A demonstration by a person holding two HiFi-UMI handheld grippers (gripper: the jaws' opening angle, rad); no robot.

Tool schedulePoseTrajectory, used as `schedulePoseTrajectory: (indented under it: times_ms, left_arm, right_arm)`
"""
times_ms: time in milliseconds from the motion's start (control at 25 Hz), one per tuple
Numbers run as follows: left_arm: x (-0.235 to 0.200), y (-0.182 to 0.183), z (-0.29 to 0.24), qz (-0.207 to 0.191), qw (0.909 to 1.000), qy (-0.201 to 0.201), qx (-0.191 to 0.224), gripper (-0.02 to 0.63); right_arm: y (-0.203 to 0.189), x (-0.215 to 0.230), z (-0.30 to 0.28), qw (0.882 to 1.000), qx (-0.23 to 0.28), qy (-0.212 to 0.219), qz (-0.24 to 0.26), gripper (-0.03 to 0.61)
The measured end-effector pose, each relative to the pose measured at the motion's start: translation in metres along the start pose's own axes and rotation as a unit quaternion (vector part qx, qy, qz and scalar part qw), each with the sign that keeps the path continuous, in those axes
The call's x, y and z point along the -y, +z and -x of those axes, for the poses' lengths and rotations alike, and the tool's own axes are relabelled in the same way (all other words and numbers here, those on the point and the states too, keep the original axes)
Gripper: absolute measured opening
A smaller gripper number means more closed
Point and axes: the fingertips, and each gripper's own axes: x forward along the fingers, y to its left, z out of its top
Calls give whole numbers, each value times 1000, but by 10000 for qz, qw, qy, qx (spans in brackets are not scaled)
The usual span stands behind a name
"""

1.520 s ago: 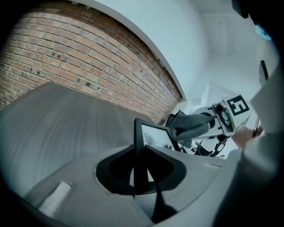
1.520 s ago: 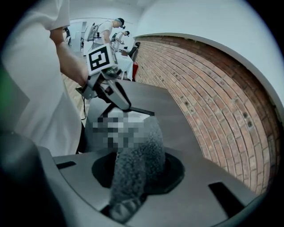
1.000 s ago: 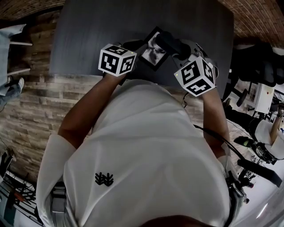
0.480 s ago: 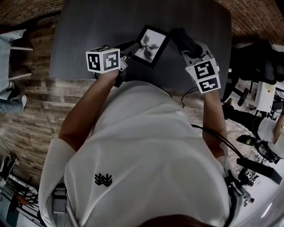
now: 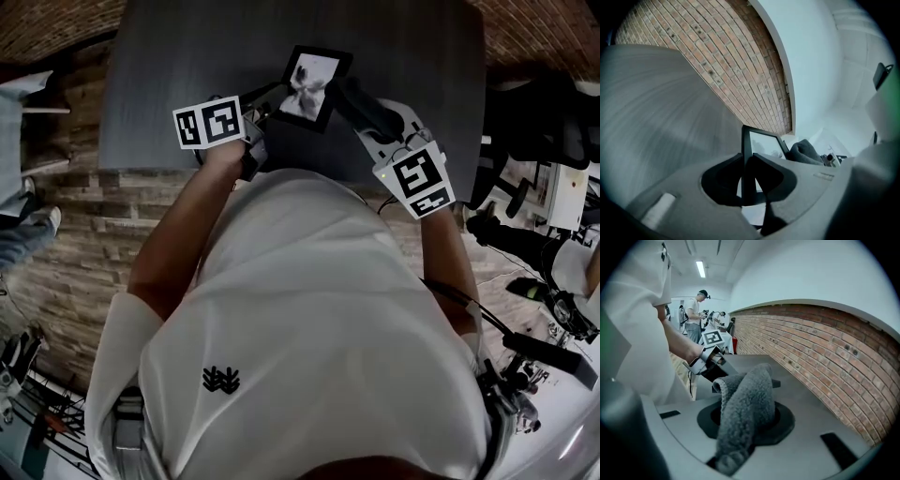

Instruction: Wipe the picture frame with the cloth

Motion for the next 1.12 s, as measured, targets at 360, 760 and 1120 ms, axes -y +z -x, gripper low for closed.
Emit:
schedulePoseTrajectory:
  times_ms: [360, 760, 1120]
  left_arm:
    - [48, -26, -23, -136, 9982, -551, -194, 75]
    - [129, -63, -52, -341, 9909, -1276, -264, 75]
    - [127, -71, -49, -162, 9951, -975, -7, 75]
  right_arm:
    - [-7, 104, 39, 9979, 439, -440, -204, 89]
    - [-48, 115, 29, 9765, 916, 1783, -789, 89]
    - [-39, 96, 33, 9612, 1094, 2448, -639, 89]
